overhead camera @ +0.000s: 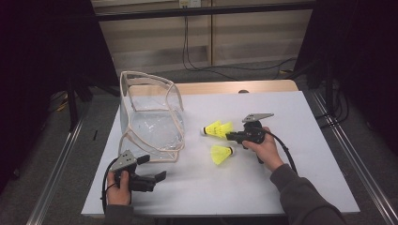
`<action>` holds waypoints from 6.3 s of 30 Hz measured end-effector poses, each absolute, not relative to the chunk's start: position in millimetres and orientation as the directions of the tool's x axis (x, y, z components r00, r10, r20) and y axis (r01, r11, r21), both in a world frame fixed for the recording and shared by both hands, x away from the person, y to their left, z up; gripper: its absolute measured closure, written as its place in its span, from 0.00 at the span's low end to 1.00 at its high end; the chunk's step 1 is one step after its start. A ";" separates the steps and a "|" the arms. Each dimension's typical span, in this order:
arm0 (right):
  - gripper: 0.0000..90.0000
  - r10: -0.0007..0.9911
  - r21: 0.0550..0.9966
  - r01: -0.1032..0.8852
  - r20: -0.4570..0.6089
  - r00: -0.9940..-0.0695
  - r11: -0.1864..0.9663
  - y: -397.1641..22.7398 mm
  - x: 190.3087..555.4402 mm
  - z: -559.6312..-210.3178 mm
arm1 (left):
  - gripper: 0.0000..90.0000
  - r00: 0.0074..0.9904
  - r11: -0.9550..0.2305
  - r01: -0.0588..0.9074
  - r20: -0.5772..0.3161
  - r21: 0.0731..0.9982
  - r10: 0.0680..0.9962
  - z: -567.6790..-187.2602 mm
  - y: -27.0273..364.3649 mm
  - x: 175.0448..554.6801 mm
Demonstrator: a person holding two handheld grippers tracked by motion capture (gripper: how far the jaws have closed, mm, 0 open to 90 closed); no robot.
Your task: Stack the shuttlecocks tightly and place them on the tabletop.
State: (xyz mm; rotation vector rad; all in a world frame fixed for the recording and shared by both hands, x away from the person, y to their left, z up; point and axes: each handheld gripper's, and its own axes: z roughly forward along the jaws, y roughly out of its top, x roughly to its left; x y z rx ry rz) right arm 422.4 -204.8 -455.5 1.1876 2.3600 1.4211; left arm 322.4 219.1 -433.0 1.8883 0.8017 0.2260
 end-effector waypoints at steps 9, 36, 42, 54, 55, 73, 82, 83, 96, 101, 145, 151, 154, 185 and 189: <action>1.00 0.670 0.811 0.523 0.238 -0.703 0.261 -199.6 422.7 -453.3 | 0.04 0.761 -0.249 0.425 -0.194 0.870 0.619 -433.2 218.9 322.4; 0.91 0.676 0.816 0.517 0.229 -0.700 0.259 -194.5 425.2 -453.6 | 0.04 0.760 -0.250 0.427 -0.195 0.869 0.620 -433.2 219.1 322.6; 0.85 0.683 0.813 0.522 0.229 -0.694 0.258 -195.3 424.5 -453.4 | 0.04 0.760 -0.249 0.427 -0.195 0.869 0.620 -433.3 219.2 322.7; 0.75 0.699 0.821 0.517 0.222 -0.680 0.242 -201.9 419.8 -447.4 | 0.04 0.759 -0.247 0.426 -0.195 0.870 0.621 -432.9 219.3 322.4; 0.74 0.700 0.824 0.514 0.220 -0.679 0.240 -202.7 419.5 -447.2 | 0.04 0.759 -0.247 0.426 -0.195 0.870 0.621 -432.9 219.3 322.4; 0.53 0.729 0.832 0.498 0.181 -0.660 0.244 -213.1 408.7 -437.6 | 0.04 0.761 -0.248 0.422 -0.192 0.872 0.620 -432.8 218.5 322.2; 0.37 0.743 0.843 0.489 0.177 -0.646 0.224 -214.3 400.7 -429.9 | 0.04 0.761 -0.248 0.422 -0.191 0.872 0.620 -432.7 218.4 322.2; 0.35 0.743 0.844 0.489 0.180 -0.645 0.220 -214.4 399.9 -429.5 | 0.04 0.761 -0.249 0.421 -0.191 0.872 0.620 -432.7 218.4 322.1; 0.21 0.732 0.848 0.491 0.205 -0.650 0.199 -214.1 389.5 -423.1 | 0.04 0.762 -0.249 0.422 -0.192 0.872 0.618 -432.4 218.2 322.0; 0.19 0.728 0.851 0.490 0.214 -0.651 0.188 -214.7 387.0 -419.9 | 0.04 0.762 -0.247 0.421 -0.193 0.873 0.618 -432.3 218.3 321.9; 0.12 0.687 0.862 0.446 0.172 -0.706 0.242 -182.4 373.4 -415.9 | 0.04 0.763 -0.243 0.418 -0.192 0.875 0.617 -431.0 217.4 321.5; 0.12 0.681 0.859 0.442 0.163 -0.714 0.258 -176.8 372.0 -417.7 | 0.04 0.764 -0.246 0.417 -0.192 0.875 0.616 -431.1 216.9 321.5; 0.12 0.679 0.856 0.441 0.156 -0.717 0.270 -172.8 371.5 -420.3 | 0.04 0.763 -0.244 0.418 -0.193 0.875 0.617 -431.1 217.0 321.5; 0.24 0.683 0.815 0.453 0.099 -0.724 0.362 -155.2 369.3 -441.2 | 0.04 0.763 -0.245 0.417 -0.191 0.875 0.617 -431.0 217.5 321.5; 0.27 0.679 0.809 0.458 0.102 -0.727 0.369 -156.4 369.8 -442.0 | 0.04 0.763 -0.245 0.417 -0.191 0.875 0.617 -431.0 217.5 321.4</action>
